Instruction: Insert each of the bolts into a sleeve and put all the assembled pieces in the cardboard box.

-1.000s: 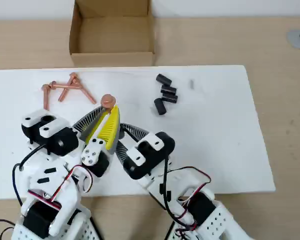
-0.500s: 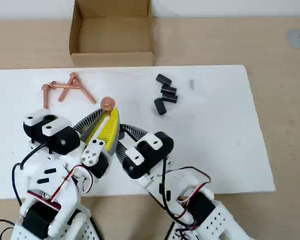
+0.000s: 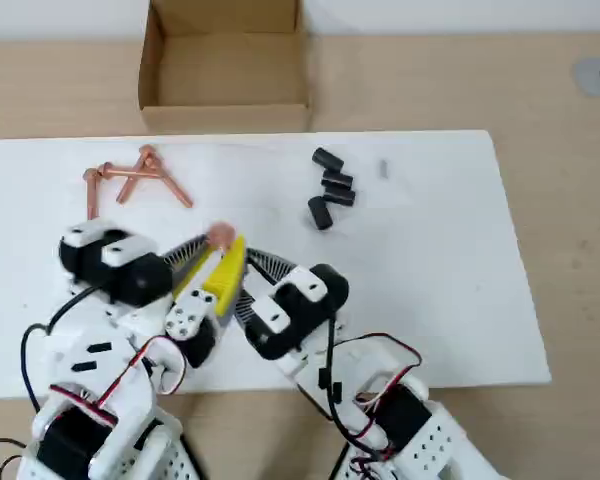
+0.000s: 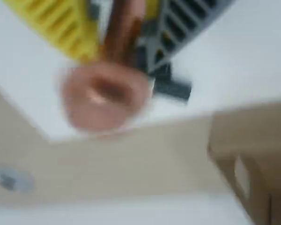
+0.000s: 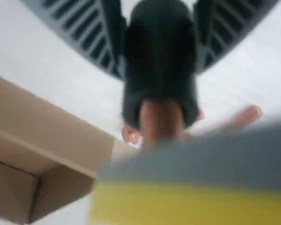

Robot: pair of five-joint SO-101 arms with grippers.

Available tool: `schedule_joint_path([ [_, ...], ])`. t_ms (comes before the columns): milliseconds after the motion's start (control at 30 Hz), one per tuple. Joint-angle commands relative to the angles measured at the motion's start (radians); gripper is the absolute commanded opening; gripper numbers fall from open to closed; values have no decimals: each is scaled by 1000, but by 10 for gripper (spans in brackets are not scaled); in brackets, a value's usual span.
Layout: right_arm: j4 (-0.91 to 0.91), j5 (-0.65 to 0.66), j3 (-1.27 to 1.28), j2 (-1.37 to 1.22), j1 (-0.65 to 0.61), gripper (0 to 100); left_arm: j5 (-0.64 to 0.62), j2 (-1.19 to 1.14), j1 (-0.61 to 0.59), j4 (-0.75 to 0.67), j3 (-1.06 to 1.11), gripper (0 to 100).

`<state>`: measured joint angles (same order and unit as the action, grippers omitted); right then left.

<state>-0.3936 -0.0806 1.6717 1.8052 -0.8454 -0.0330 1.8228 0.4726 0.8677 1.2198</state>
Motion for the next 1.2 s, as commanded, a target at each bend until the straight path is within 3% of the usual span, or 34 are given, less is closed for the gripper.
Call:
schedule_joint_path([
  [0,23,-2,-41,150,-5,9,6,4,12,48,-71,103],
  [200,23,-2,-41,150,-7,9,11,4,11,91,-110,124],
  [667,21,69,-27,143,39,9,12,1,5,540,-442,135],
  [800,21,63,-2,148,111,9,20,1,-80,654,-405,135],
  [967,21,26,8,145,130,9,183,1,-209,621,-292,135],
  [1167,-44,25,10,143,136,9,189,1,-318,532,-252,31],
])
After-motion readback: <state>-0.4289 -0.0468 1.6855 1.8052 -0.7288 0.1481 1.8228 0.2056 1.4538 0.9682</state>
